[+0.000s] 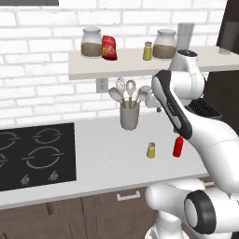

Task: Put the shaker and condiment bottle from the counter next to their counterparts in the cabinet.

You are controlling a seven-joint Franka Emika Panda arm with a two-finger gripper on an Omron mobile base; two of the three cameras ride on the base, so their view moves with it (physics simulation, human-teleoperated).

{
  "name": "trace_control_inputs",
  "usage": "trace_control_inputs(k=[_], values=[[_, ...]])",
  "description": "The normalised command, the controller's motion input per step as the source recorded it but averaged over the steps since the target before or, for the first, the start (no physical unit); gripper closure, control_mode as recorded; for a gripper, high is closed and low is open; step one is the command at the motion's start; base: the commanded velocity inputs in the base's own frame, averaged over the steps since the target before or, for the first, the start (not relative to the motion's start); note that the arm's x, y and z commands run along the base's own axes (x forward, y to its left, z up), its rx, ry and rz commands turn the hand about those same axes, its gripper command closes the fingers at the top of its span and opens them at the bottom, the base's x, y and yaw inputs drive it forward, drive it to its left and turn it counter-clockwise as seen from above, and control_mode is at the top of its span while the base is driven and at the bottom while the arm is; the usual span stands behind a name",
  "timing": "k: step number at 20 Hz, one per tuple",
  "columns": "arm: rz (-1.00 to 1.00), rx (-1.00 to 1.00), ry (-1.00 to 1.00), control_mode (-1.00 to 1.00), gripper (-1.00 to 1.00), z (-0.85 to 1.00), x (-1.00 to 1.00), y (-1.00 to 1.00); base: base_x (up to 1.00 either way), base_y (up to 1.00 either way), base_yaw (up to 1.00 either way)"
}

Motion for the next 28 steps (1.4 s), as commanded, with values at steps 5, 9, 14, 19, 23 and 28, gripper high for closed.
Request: trace_control_inputs(k=[5, 9, 14, 19, 23, 28], values=[[0.00, 0.00, 0.00, -1.00, -1.00, -0.01, -0.03, 0.00, 0.00, 0.00, 0.00], [-0.05, 0.00, -0.02, -1.00, -1.00, -0.08, -0.37, -0.06, 0.00, 0.00, 0.00], [0.01, 0.00, 0.00, -1.00, -1.00, -0.25, -0.27, -0.16, 0.00, 0.00, 0.00], [0.12, -0.01, -0.05, -1.00, -1.00, -0.37, -0.21, -0.34, 0.00, 0.00, 0.00], [0.13, 0.00, -0.15, -1.00, -1.00, -0.36, -0.50, -0.56, 0.00, 0.00, 0.00], [0.06, 0.00, -0.14, -1.00, -1.00, -0.17, -0.49, -0.33, 0.00, 0.00, 0.00]])
